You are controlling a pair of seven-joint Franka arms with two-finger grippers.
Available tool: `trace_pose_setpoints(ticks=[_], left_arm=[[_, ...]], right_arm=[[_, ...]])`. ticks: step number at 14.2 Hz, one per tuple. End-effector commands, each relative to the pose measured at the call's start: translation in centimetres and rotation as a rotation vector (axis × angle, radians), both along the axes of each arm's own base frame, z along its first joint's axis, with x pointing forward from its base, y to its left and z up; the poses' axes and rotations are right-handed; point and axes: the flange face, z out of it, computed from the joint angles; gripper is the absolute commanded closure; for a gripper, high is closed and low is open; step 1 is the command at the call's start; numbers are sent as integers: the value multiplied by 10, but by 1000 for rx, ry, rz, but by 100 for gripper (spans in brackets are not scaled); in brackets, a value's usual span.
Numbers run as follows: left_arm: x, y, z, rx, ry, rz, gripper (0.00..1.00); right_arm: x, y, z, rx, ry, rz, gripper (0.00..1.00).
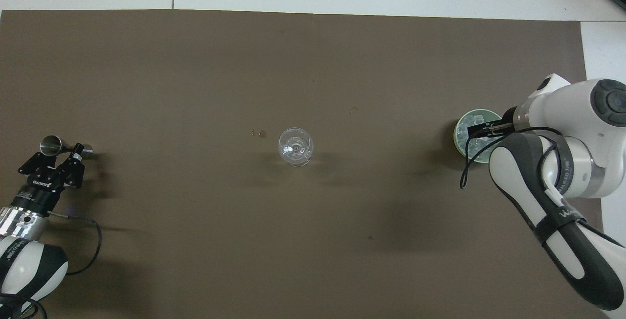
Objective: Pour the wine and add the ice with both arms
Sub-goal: 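Move the right gripper over the green ice bowl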
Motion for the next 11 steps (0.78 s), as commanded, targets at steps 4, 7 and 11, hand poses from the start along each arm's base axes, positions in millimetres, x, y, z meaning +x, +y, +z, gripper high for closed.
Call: trace_pose_setpoints(ticks=[4, 7, 11], left_arm=[[5, 0, -1, -16, -15, 3, 0], [5, -1, 4, -6, -18, 3, 0], [3, -1, 17, 12, -23, 7, 0]], right_arm=[[-9, -6, -23, 3, -5, 15, 21], [-12, -9, -27, 3, 6, 13, 27], [-13, -12, -28, 3, 9, 7, 37]])
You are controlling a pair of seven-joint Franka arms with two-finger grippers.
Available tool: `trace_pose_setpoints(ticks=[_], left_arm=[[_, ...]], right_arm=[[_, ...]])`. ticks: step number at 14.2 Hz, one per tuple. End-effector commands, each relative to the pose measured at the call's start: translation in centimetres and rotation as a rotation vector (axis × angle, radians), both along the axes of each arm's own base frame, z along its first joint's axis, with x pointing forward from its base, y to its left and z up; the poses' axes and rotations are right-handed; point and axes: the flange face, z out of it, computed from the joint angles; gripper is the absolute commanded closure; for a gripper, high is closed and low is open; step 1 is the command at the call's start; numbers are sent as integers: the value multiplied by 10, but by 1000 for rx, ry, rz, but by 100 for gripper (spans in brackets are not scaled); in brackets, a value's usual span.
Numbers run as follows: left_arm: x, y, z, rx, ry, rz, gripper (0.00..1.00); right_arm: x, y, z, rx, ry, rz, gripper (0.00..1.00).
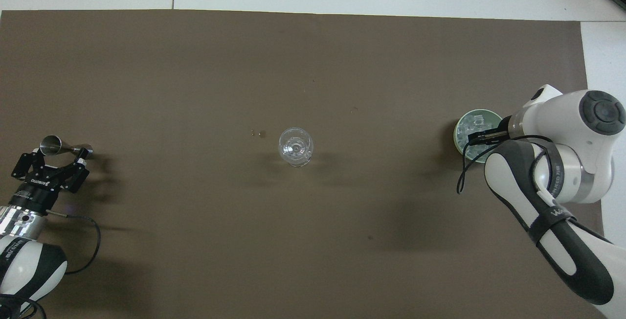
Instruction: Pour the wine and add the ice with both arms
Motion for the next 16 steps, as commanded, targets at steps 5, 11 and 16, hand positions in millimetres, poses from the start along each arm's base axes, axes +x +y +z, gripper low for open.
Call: trace_pose_setpoints(ticks=[5, 11, 16], left_arm=[[-3, -8, 28, 37, -4, 11, 0], [2, -19, 57, 60, 15, 21, 0], [13, -37, 97, 149, 39, 28, 0]], right_arm=[[-5, -4, -4, 3, -6, 19, 48], [-5, -4, -3, 4, 0, 19, 67], [-3, -3, 0, -1, -1, 22, 78]])
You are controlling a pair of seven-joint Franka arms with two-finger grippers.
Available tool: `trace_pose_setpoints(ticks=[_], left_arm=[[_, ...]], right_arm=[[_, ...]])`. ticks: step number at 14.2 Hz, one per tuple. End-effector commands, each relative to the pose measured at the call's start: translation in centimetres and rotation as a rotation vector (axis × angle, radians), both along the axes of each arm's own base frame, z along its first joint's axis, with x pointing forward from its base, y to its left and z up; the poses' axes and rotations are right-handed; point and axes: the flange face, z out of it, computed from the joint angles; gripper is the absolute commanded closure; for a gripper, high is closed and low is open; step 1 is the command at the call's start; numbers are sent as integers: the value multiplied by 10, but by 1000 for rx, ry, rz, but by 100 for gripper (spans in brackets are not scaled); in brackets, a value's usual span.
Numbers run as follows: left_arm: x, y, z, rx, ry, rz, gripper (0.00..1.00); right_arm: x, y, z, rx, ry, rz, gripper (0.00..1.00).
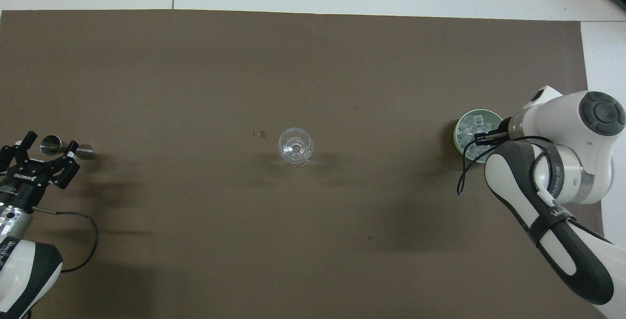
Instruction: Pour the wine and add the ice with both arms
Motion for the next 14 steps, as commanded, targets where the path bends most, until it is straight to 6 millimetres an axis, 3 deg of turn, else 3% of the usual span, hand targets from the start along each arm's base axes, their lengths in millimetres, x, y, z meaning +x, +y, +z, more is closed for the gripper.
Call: trace_pose_setpoints(ticks=[1, 2, 3, 4, 5, 6, 9, 14], left_arm=[[11, -20, 35, 57, 24, 15, 0], [15, -25, 42, 70, 25, 13, 0], [21, -33, 50, 88, 27, 5, 0], [27, -41, 60, 121, 40, 3, 0], [35, -55, 75, 164, 54, 2, 0], [40, -69, 87, 206, 69, -5, 0], [49, -95, 115, 330, 50, -77, 0], [59, -116, 152, 671, -16, -306, 0]], right_arm=[[-1, -1, 5, 0, -2, 21, 79], [0, -1, 7, 0, 3, 18, 79], [0, -1, 10, 0, 3, 19, 69], [0, -1, 12, 0, 0, 19, 46], [1, 0, 12, -1, -2, 22, 30], [2, 2, 13, -1, -6, 27, 26], [10, 5, 17, -15, -55, 61, 25], [15, 6, 7, -19, -84, 72, 33]])
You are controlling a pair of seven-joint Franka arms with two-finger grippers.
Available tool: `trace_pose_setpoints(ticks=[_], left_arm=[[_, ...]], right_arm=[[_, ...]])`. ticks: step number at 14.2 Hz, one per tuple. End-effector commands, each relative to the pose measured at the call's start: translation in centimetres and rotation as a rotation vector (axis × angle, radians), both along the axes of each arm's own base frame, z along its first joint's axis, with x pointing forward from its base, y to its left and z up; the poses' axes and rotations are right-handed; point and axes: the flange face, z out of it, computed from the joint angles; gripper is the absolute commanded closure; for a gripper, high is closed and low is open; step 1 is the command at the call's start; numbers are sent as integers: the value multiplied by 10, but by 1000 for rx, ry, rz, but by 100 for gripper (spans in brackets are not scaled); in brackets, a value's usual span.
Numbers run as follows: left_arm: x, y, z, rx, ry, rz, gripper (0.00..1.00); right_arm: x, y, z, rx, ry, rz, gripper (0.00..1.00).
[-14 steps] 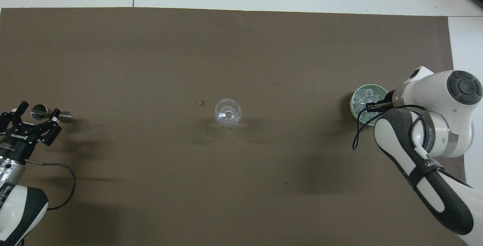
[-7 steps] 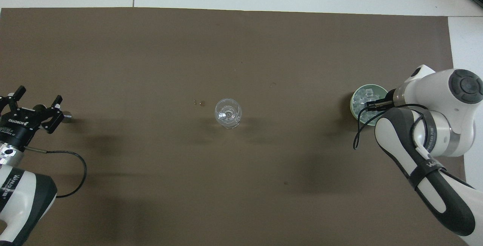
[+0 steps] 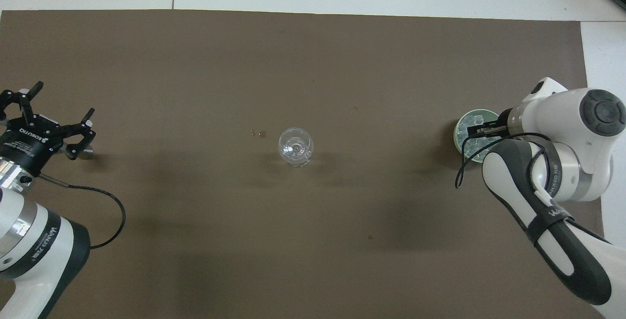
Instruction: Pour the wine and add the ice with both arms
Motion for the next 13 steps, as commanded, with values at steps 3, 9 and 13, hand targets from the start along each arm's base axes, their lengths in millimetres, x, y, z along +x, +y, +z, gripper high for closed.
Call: trace_pose_setpoints(ticks=[3, 9, 13], left_arm=[[6, -10, 26, 292, -28, -190, 0], [30, -7, 56, 716, -6, -689, 0], [40, -2, 102, 897, 94, -1017, 0]], right_arm=[[2, -2, -7, -9, -12, 30, 33], [-1, -2, -13, -8, 5, 29, 58], [0, 0, -11, -8, 8, 28, 72]])
